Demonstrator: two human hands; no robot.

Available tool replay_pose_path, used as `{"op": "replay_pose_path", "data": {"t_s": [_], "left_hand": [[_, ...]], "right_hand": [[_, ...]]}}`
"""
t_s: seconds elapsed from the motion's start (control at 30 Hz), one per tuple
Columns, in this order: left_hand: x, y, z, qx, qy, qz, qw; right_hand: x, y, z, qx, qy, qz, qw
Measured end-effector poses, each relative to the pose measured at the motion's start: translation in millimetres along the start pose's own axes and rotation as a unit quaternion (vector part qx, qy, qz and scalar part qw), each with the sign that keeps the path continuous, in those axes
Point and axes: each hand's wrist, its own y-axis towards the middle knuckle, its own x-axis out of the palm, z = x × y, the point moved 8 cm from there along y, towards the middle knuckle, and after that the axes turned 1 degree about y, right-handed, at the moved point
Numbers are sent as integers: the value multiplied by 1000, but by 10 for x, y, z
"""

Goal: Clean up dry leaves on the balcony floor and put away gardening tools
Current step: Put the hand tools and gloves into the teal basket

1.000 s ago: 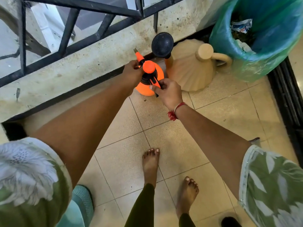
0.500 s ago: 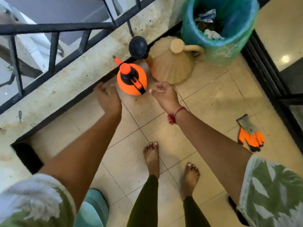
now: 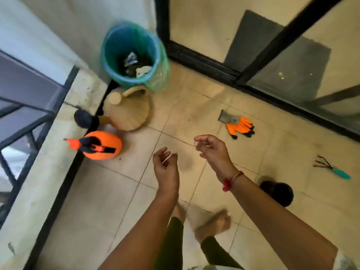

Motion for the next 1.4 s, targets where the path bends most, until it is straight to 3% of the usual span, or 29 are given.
{"op": "replay_pose_path", "data": {"t_s": [0.17, 0.37, 0.6, 0.83, 0.93, 1.1, 1.3, 1.4], "left_hand": [[705, -314, 173, 69, 97, -108, 987], [1438, -851, -322, 109, 176, -183, 961], [2109, -2153, -932, 132, 251, -262, 922], [2769, -3401, -1315, 146, 323, -365, 861], [3002, -3693, -1521, 147, 356, -398, 832], [3282, -3916, -1908, 176, 408, -443, 779], [3398, -4182, -2192, 160, 489, -504, 694], [3504, -4275, -2065, 159, 511, -519, 666]], "right_hand": [[-1073, -411, 16, -3, 126, 109, 986], [-2169, -1083, 705, 29, 218, 203, 954], [-3347, -2364, 1324, 33, 290, 337, 895], [-4309, -3568, 1725, 19, 344, 432, 834], [-4540, -3859, 1979, 46, 361, 445, 818], [-4849, -4316, 2387, 60, 417, 513, 748], [-4665, -4744, 2633, 92, 471, 584, 655], [-4495, -4697, 2535, 106, 491, 584, 637]]}}
